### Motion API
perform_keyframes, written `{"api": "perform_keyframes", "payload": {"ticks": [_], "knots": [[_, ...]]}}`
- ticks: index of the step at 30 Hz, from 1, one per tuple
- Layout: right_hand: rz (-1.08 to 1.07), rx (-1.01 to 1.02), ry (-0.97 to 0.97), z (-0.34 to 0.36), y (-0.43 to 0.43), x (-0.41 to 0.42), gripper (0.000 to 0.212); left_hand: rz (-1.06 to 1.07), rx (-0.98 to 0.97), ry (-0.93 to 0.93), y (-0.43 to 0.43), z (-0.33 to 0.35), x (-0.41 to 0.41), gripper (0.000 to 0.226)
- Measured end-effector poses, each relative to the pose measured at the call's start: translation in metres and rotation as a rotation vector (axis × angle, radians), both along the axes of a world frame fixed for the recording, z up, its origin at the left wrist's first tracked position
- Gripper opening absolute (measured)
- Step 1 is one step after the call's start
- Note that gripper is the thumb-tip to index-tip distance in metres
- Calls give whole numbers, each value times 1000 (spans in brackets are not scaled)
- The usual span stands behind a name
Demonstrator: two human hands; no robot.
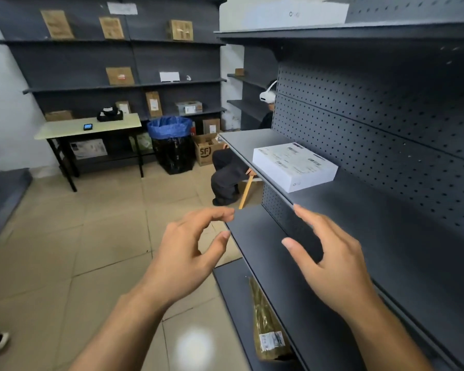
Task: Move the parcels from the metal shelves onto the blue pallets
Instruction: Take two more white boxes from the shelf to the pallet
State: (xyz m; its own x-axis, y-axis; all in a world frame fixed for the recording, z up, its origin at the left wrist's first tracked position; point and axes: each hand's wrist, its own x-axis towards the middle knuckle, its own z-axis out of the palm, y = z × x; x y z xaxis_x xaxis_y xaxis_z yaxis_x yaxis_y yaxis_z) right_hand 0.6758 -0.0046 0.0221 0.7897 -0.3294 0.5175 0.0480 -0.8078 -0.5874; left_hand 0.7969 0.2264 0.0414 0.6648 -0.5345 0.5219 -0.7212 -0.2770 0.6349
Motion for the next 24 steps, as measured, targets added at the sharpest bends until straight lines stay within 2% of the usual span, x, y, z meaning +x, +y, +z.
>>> {"api": "perform_keyframes", "payload": {"ticks": [8,17,24], "knots": [[-89,44,-83,12,-44,79,54,-50,24,-66,-50,2,82,26],[-126,66,-83,10,-70,136,52,-122,86,-68,-101,4,148,34],[-218,67,-43,5,-85,165,53,-255,110,-39,-147,-1,199,39]]}}
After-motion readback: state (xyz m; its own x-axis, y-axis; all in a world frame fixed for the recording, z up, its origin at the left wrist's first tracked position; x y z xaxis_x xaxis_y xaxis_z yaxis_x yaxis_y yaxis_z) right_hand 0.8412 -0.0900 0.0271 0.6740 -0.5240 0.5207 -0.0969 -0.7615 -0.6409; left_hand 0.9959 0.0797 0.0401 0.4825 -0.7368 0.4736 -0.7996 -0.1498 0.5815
